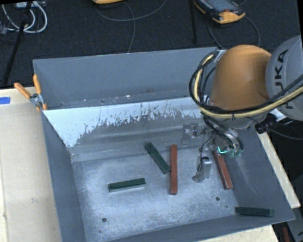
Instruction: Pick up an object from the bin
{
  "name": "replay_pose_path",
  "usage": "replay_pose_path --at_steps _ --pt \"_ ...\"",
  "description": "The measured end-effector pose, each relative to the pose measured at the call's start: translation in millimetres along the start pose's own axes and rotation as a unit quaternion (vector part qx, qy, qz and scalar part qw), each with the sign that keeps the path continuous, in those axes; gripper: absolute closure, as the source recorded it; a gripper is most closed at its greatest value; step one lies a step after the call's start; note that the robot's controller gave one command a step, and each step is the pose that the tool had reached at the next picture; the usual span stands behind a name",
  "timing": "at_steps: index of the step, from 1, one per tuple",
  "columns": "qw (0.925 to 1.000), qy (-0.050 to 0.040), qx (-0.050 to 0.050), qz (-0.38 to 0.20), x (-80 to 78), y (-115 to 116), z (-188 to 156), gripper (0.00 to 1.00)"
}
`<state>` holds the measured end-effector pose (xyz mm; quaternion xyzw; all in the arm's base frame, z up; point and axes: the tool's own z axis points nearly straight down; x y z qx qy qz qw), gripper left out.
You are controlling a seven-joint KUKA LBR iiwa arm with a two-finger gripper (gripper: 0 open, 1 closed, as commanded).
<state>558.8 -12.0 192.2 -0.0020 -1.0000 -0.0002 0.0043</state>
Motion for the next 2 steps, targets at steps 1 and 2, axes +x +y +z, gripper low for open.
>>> replay_pose_path --at_steps 1,2 --pt "0.9979 -0.0008 -0.001 -0.065 -25.4 74.0 82.5 0.00" --pt "0.9908 -0.0027 -0.001 -0.135 -27.6 146.4 122.1 0.00"
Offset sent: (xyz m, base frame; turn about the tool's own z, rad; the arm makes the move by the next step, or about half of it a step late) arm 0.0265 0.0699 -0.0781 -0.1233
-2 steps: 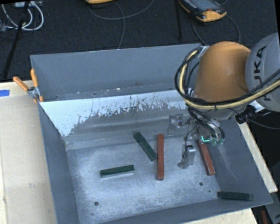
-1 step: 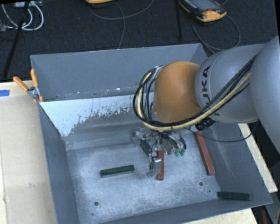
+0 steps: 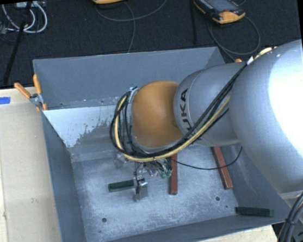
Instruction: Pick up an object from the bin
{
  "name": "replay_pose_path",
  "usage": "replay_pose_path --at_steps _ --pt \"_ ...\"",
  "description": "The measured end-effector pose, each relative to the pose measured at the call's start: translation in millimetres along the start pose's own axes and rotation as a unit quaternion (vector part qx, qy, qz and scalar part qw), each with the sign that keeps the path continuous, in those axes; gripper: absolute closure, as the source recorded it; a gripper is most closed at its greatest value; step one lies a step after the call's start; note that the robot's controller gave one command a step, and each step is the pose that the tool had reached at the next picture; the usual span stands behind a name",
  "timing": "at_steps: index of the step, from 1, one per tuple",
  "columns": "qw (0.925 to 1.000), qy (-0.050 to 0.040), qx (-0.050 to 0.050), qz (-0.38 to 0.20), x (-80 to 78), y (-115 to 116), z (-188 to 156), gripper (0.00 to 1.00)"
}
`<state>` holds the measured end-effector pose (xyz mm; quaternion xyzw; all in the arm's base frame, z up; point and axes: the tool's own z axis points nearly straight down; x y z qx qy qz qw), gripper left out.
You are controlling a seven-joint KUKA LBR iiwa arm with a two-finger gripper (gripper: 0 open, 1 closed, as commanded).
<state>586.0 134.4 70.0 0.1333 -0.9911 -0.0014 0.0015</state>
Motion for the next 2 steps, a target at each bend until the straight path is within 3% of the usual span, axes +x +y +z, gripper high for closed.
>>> replay_pose_path --at_steps 1,2 --pt "1.0000 -0.0008 0.001 0.002 -0.3 -3.2 -1.7 1.00" --pt "1.0000 -0.0068 0.002 -0.004 -10.6 -14.8 -187.0 1.00"
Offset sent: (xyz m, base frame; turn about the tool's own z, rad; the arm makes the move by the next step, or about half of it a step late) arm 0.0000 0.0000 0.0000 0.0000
